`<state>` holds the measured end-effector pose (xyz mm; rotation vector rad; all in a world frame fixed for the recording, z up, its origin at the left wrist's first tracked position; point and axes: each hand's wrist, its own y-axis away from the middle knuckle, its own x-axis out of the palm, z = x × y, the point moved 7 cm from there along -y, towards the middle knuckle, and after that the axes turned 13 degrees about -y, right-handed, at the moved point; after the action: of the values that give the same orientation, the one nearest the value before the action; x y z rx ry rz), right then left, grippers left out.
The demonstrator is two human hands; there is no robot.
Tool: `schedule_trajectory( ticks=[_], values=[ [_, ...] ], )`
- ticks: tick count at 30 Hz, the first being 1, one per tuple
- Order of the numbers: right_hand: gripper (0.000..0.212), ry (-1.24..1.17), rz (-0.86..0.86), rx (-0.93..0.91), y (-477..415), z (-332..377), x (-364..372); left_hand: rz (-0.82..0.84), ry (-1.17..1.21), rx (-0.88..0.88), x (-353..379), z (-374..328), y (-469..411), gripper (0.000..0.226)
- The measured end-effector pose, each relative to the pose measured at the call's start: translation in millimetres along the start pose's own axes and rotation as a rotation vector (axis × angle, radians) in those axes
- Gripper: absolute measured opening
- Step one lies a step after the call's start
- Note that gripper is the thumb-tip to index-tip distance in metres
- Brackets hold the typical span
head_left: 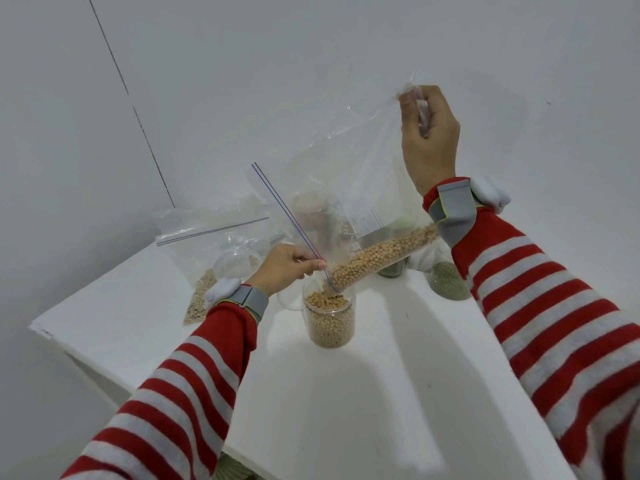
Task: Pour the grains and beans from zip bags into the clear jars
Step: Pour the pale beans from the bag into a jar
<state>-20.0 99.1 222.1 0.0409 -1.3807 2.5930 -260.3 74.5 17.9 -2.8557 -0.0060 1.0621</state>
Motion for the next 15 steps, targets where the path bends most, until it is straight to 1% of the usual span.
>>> schedule_trajectory(
  ticks=[3, 6, 15],
  values=[
    [0.019, -0.002, -0.002, 0.007, -0.4, -0.8, 0.0, 0.000, -0.007, -0.003, -0.5, 2.0, -0.7, 0.017],
    [0.025, 0.003, -0.007, -0.001, -0.7, -1.6, 0.1, -0.003, -0.007, -0.012, -0.4, 4.3, -1.5, 0.018],
    [0.031, 0.012, 0.001, 0.017, -2.1, -2.6, 1.7, -0.003, 0.006, -0.003, 0.0, 3.3, -0.9, 0.016]
  ],
)
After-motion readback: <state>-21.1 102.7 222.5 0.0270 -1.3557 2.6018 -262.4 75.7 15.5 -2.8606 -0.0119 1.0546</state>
